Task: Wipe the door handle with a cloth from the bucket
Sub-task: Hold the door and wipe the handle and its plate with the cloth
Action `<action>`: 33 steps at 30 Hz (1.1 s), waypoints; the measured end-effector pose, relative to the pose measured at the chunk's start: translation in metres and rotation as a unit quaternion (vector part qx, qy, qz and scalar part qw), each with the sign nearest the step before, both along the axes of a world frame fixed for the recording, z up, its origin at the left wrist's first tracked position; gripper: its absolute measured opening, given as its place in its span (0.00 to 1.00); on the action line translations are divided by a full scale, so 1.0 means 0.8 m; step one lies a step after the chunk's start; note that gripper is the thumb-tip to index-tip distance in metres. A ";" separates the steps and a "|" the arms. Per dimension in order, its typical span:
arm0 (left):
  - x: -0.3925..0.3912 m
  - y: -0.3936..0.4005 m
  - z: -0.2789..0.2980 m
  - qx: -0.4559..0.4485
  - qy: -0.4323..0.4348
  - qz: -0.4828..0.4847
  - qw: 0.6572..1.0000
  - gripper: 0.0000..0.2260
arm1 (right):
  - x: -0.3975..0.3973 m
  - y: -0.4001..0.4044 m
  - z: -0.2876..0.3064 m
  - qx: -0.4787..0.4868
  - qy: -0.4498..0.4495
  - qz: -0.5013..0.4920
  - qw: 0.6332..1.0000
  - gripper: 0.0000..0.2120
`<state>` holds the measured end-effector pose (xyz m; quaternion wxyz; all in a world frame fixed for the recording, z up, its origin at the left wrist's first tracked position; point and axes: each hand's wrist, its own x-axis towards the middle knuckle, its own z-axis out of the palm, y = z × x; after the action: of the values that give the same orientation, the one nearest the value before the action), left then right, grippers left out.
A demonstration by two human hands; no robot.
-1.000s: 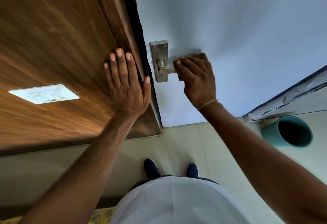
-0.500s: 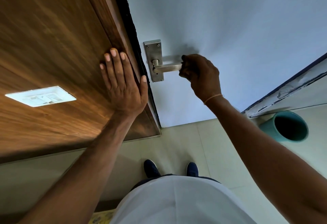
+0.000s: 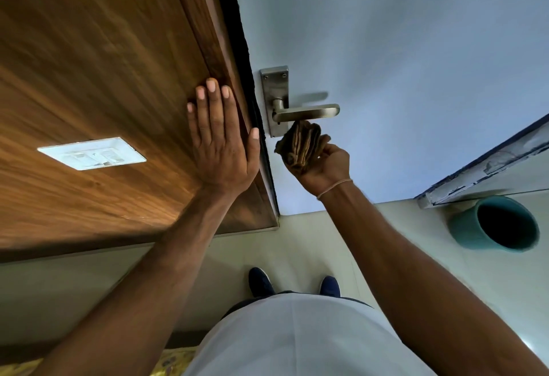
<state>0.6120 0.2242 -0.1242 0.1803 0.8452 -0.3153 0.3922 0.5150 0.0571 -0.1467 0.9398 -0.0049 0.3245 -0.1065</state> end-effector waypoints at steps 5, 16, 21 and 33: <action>0.000 0.003 0.000 0.011 0.003 0.001 1.000 0.33 | 0.017 0.016 0.003 0.029 -0.032 0.016 0.999 0.23; 0.003 0.008 -0.001 0.026 0.015 -0.004 1.000 0.34 | 0.049 0.031 0.035 0.000 -0.050 0.047 0.998 0.25; 0.002 0.006 -0.003 0.018 0.011 -0.005 1.000 0.34 | 0.042 0.025 0.046 0.010 -0.020 0.039 0.999 0.21; 0.003 0.008 -0.003 0.024 0.011 -0.006 1.000 0.34 | 0.030 0.034 0.034 -0.067 -0.096 0.050 0.992 0.19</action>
<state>0.6142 0.2308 -0.1264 0.1662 0.8514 -0.3279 0.3741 0.5386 0.0839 -0.1196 0.9684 -0.0734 0.2243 -0.0811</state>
